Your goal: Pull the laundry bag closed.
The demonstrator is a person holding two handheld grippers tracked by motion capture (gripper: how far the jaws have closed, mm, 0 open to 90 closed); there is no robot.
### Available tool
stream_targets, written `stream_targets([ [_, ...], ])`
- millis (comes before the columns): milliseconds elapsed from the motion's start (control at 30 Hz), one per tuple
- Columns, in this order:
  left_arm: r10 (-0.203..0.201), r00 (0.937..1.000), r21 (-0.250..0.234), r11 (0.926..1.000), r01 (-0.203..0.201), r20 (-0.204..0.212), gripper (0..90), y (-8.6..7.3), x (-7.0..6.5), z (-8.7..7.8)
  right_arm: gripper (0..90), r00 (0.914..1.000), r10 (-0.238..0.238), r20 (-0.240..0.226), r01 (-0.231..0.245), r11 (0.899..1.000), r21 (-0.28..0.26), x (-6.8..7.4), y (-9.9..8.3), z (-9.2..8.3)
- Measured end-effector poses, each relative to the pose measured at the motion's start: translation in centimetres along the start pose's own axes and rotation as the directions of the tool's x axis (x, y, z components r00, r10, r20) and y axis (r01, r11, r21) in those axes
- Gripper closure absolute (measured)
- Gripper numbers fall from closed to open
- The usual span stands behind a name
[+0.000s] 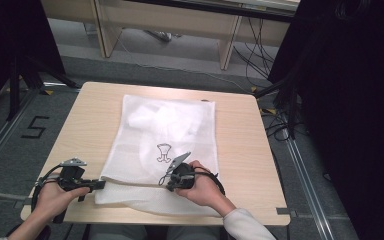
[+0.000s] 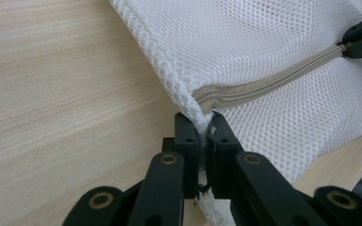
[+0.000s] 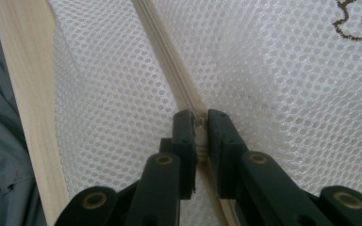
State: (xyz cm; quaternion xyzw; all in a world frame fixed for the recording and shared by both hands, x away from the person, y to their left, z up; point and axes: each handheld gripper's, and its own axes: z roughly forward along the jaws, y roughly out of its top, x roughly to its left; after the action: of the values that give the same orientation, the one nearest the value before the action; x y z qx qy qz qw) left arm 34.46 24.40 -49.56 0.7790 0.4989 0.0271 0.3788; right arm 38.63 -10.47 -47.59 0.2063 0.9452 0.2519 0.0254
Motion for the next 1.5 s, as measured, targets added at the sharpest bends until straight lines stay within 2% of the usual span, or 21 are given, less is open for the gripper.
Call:
stream_targets([
  [333,-0.005,1.0,-0.017,0.9998,0.005,0.005,84.5,-0.1,0.0,0.1,82.8,1.0,0.002,0.005,-0.001,1.0,-0.003,-0.2,-0.4,-0.4],
  [533,0.002,1.0,0.004,1.0,-0.002,0.006,84.5,0.0,0.0,0.0,82.8,0.9999,0.002,0.012,-0.001,1.0,-0.007,-0.3,-0.7,-0.8],
  [600,-0.003,1.0,-0.018,0.9998,0.003,0.003,84.5,-0.1,0.0,0.1,82.8,0.9999,0.012,0.01,-0.012,1.0,-0.004,-0.3,-0.8,-0.8],
  [667,0.008,1.0,0.006,1.0,-0.008,0.0,84.4,0.0,0.0,0.0,82.7,0.9999,0.009,0.012,-0.009,1.0,0.001,-0.4,-1.0,-0.8],
  [700,-0.008,1.0,-0.007,0.9999,0.008,-0.004,84.5,0.0,-0.1,0.1,82.8,0.9998,0.017,0.01,-0.017,1.0,0.007,-0.4,-1.0,-0.9],
  [767,-0.012,0.9999,-0.004,0.9999,0.012,-0.004,84.5,0.0,-0.1,0.1,82.7,0.9998,0.016,0.011,-0.016,1.0,0.003,-0.5,-1.2,-1.0],
  [800,0.011,0.9999,0.015,0.9998,-0.011,0.003,84.4,0.0,0.1,-0.1,82.7,0.9998,0.017,0.012,-0.017,1.0,0.007,-0.5,-1.3,-1.0],
  [1000,0.0,1.0,0.004,1.0,0.0,0.001,84.4,0.0,0.1,0.0,82.8,0.9997,0.023,0.011,-0.023,1.0,0.001,-0.7,-1.6,-1.3],
  [1067,-0.004,1.0,-0.017,0.9999,0.004,0.0,84.5,-0.1,0.0,0.1,82.8,0.9996,0.023,0.014,-0.023,1.0,0.004,-0.7,-1.7,-1.4],
  [1133,0.001,1.0,0.007,1.0,-0.001,0.002,84.5,0.0,0.1,0.0,82.8,0.9996,0.023,0.015,-0.023,1.0,0.002,-0.7,-1.8,-1.5],
  [1200,-0.003,1.0,-0.017,0.9998,0.003,0.0,84.5,-0.1,0.0,0.1,82.8,0.9995,0.028,0.014,-0.028,1.0,0.007,-0.8,-1.9,-1.6],
  [1233,0.004,1.0,0.005,1.0,-0.004,-0.002,84.5,0.0,0.0,0.0,82.8,0.9995,0.03,0.007,-0.03,1.0,0.005,-0.8,-1.9,-1.6],
  [1500,0.0,1.0,0.0,1.0,0.0,-0.004,84.4,0.0,0.0,0.0,82.8,0.9994,0.027,0.021,-0.027,1.0,0.015,-1.1,-2.6,-2.0],
])
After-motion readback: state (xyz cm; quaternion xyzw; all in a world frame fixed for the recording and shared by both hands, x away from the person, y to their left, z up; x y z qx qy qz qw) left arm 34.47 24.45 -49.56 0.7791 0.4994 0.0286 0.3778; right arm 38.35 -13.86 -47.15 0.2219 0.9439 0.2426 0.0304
